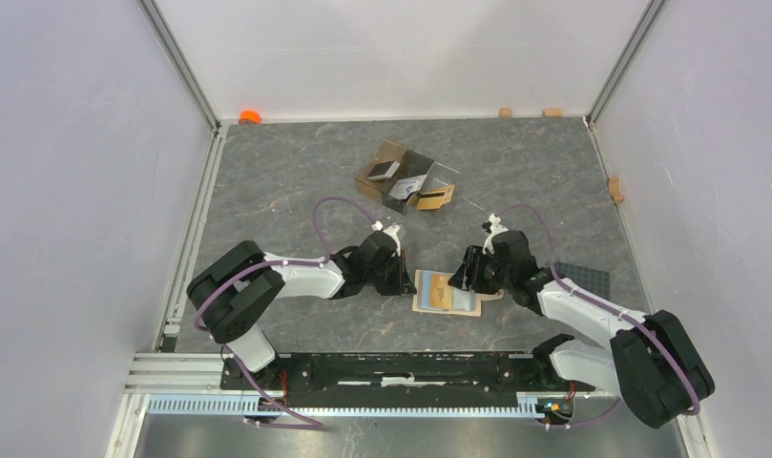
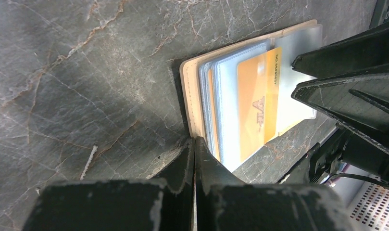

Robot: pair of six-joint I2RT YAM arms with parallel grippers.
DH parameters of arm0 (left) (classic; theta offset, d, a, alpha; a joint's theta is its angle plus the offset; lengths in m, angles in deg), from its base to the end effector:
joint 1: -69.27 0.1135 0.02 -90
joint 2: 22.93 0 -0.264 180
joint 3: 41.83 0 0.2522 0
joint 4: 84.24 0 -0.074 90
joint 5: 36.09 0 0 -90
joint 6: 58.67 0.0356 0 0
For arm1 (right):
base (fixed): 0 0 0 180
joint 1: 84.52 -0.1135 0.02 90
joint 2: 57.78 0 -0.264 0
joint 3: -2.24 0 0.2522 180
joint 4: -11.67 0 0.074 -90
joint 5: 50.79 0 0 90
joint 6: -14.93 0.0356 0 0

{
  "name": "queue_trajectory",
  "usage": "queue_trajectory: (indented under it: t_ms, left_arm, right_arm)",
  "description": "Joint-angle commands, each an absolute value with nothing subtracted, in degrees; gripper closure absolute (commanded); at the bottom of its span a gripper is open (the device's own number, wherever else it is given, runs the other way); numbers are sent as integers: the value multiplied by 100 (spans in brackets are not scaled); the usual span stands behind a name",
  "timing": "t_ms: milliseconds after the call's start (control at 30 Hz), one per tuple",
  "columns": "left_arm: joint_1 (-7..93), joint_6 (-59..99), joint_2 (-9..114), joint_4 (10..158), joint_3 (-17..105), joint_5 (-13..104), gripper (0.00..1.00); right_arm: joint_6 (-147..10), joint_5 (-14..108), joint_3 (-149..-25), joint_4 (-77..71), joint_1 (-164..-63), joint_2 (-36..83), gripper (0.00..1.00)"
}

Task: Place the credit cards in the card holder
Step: Insert the credit card into the card holder.

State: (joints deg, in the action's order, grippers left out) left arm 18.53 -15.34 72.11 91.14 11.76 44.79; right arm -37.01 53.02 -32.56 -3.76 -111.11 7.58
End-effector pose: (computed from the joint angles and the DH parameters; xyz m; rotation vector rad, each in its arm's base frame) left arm 0.1905 -0.2420 0.1309 0.1757 2.5927 -0.9237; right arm 0.1773 0.0983 0.1471 0.1281 2.4996 0.7961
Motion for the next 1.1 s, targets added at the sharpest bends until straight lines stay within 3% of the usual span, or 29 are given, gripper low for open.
queue_trajectory:
  t_ms: [0, 200, 667, 867, 1067]
  left_arm:
    - [1759, -1524, 7409, 8360, 882, 4697, 98]
    - [1759, -1525, 7393, 8358, 876, 4688, 98]
    - [1750, -1592, 7268, 8444, 852, 4622, 98]
    - [1741, -1631, 7153, 8443, 781, 4683, 98]
    - [1750, -1631, 6979, 8360, 735, 4771, 98]
  right_arm:
    - [-3849, 5293, -3318, -544, -11196, 739, 48]
    - [-3618, 5569, -3261, -72, -11432, 881, 55]
    - [-3693, 5202, -4142, -57, -12348, 1653, 58]
    - [-3951, 4655, -4516, -612, -12548, 1691, 51]
    - [-4501, 3752, -5033, -1724, -12490, 1204, 28]
